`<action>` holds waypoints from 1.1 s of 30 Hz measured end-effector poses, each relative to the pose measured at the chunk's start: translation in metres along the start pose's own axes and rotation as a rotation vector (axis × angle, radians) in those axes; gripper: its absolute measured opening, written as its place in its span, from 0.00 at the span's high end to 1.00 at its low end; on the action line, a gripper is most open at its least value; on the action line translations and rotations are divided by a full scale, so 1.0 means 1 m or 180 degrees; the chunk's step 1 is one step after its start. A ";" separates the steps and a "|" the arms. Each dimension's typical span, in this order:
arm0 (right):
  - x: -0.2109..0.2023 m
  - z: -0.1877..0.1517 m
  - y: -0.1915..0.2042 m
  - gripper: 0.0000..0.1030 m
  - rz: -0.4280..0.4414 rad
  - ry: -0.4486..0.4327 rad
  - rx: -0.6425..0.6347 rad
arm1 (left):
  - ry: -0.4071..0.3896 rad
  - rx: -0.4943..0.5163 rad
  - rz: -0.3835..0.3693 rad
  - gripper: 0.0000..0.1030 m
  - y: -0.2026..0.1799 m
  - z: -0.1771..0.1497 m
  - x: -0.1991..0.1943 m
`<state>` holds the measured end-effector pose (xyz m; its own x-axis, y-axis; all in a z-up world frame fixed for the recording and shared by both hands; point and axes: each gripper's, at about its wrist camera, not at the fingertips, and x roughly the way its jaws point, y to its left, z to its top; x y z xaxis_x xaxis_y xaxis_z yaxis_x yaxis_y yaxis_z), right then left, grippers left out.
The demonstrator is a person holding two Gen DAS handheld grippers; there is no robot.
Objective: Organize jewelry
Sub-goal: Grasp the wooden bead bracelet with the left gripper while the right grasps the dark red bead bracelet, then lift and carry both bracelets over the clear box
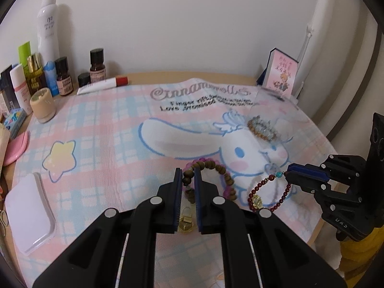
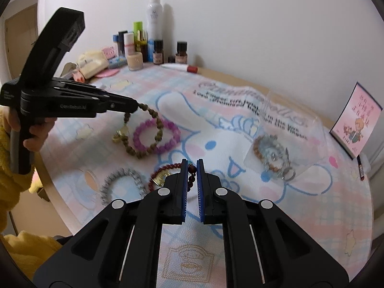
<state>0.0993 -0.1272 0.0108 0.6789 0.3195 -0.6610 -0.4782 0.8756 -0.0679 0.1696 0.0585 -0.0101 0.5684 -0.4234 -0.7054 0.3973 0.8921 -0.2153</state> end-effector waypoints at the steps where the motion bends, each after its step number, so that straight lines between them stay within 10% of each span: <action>1: -0.002 0.002 0.000 0.94 -0.0001 -0.0020 -0.0011 | -0.0012 0.0001 -0.0008 0.90 -0.001 0.001 -0.001; 33: -0.081 0.047 -0.085 0.94 -0.0756 -0.0701 0.0294 | -0.0664 0.0203 -0.0674 0.91 -0.075 0.082 -0.024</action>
<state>0.1112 -0.2104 0.1050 0.8743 0.1642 -0.4567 -0.2464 0.9609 -0.1262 0.1854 -0.0111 0.0782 0.6013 -0.6280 -0.4940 0.5634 0.7716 -0.2953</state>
